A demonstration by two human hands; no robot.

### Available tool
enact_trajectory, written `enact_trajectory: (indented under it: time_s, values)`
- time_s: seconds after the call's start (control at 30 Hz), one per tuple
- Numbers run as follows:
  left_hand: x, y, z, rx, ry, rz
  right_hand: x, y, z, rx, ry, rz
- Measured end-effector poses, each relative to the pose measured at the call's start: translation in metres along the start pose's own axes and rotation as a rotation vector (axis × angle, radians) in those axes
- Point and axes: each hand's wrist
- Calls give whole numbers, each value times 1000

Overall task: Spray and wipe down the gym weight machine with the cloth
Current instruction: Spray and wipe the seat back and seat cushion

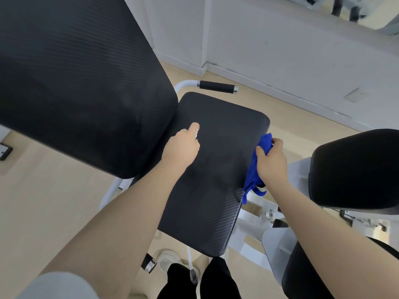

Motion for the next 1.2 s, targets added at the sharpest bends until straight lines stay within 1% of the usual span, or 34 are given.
enact_trajectory:
  time_s: [0.1,0.2,0.27,0.3,0.37,0.47,0.57,0.63,0.7,0.77,0.8,0.87,0.9,0.97,1.07,1.13,1.17,1.2]
  values:
    - [23,-3,1,56,120,9,3,-4,0,25,27,-15]
    - [55,-18,-23,81,225,26,1,-17,-6,24,50,-18]
    - [66,-27,-38,91,263,-1,-4,-31,-12,84,77,-101]
    - [72,-30,-41,87,253,-22,-6,-41,-14,119,97,-160]
    - [75,-34,-40,77,174,-42,-8,-54,-15,143,122,-236]
    - [69,-27,-28,34,84,-59,-5,-59,-7,115,102,-254]
    - [54,-17,-17,-12,-27,-48,0,-56,2,104,128,-301]
    - [51,-16,-16,-34,-40,-63,5,-54,4,122,159,-347]
    - [58,-22,-20,-21,3,-92,6,-52,0,119,192,-403]
    - [75,-32,-31,42,69,-106,1,-57,-9,152,283,-505]
    - [86,-39,-37,75,106,-98,-5,-64,-14,200,352,-585]
    - [109,-52,-50,111,182,-83,-19,-88,-28,316,553,-778]
    - [119,-57,-55,117,224,-90,-27,-103,-35,347,678,-876]
    - [135,-68,-65,126,296,-107,-40,-131,-50,407,871,-1024]
    - [154,-85,-75,164,314,-74,-45,-154,-57,476,1060,-1092]
    - [159,-90,-76,182,327,-130,-40,-158,-40,480,1215,-1166]
    - [161,-90,-76,189,323,-161,-32,-157,-25,424,1222,-1194]
    - [164,-90,-76,191,319,-190,-19,-157,-5,342,1155,-1191]
Point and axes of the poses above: each hand's wrist, its own z-axis towards the middle knuckle, its own y-axis out of the back of the hand, x = y × z, and after that the axes turned 8 degrees about x, right-handed
